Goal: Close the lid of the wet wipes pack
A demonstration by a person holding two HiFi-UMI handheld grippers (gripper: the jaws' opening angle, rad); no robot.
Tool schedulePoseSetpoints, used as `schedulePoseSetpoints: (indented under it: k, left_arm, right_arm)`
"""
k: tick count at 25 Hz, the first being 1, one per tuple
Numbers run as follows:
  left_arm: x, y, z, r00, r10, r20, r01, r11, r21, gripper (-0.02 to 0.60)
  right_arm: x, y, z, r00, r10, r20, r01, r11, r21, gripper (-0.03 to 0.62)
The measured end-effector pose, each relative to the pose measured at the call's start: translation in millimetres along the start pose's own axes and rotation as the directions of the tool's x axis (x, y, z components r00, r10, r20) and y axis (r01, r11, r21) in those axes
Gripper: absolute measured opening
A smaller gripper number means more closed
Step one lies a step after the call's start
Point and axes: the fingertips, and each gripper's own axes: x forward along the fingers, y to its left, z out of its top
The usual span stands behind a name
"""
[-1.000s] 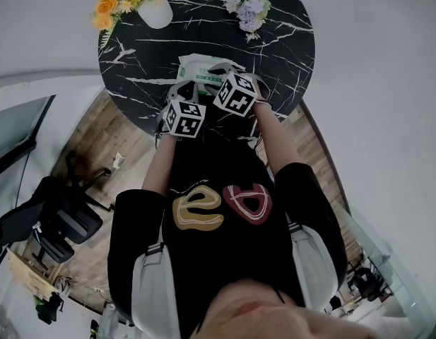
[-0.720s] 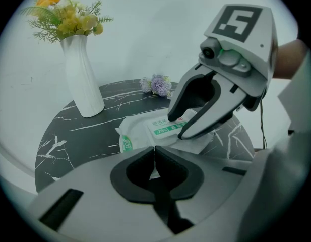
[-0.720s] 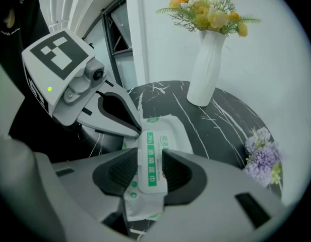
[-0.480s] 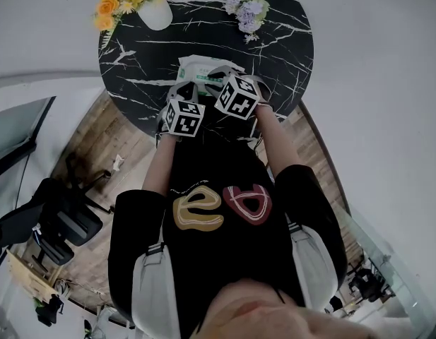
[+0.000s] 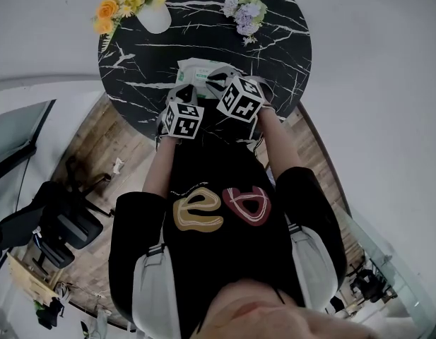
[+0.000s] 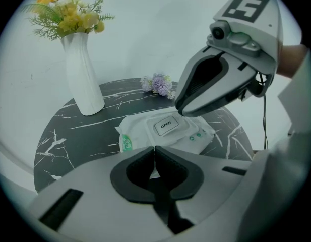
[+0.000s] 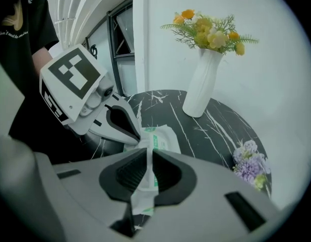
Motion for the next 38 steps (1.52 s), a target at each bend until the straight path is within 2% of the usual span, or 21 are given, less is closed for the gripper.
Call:
schedulePoseSetpoints:
  k: [7,23,29,38]
  left_arm:
    - [0.3,0.1,0.0,1.000,-0.006,-0.001,0.006,1.000,-0.008,0.020]
    - [0.4,0.5,0.4,1.000,-0.012,0.009,0.012,1.000,-0.012,0.020]
    - [0.6,-0.3,0.4,1.000,-0.017,0.010,0.017,1.000,-0.006,0.020]
    - [0.8,0.1,1.0,0.999,-0.030,0.018,0.030,1.000,-0.006,0.020]
  right_arm:
    - [-6.0,-9.9,3.7,1.000,-0.001,0.011,0.001,1.000,0.023,0.034]
    - [-10.2,-50.3,9.3,0.996,-0.061,0.058,0.053,0.990,0.133,0.018]
    - [-6.0,-64.5,5.0,0.992,-0.069,0.110,0.039,0.967,0.250,0.020]
    - [6.1,-89.5,-3.4,0.987,-0.096,0.126,0.047,0.937,0.345,0.038]
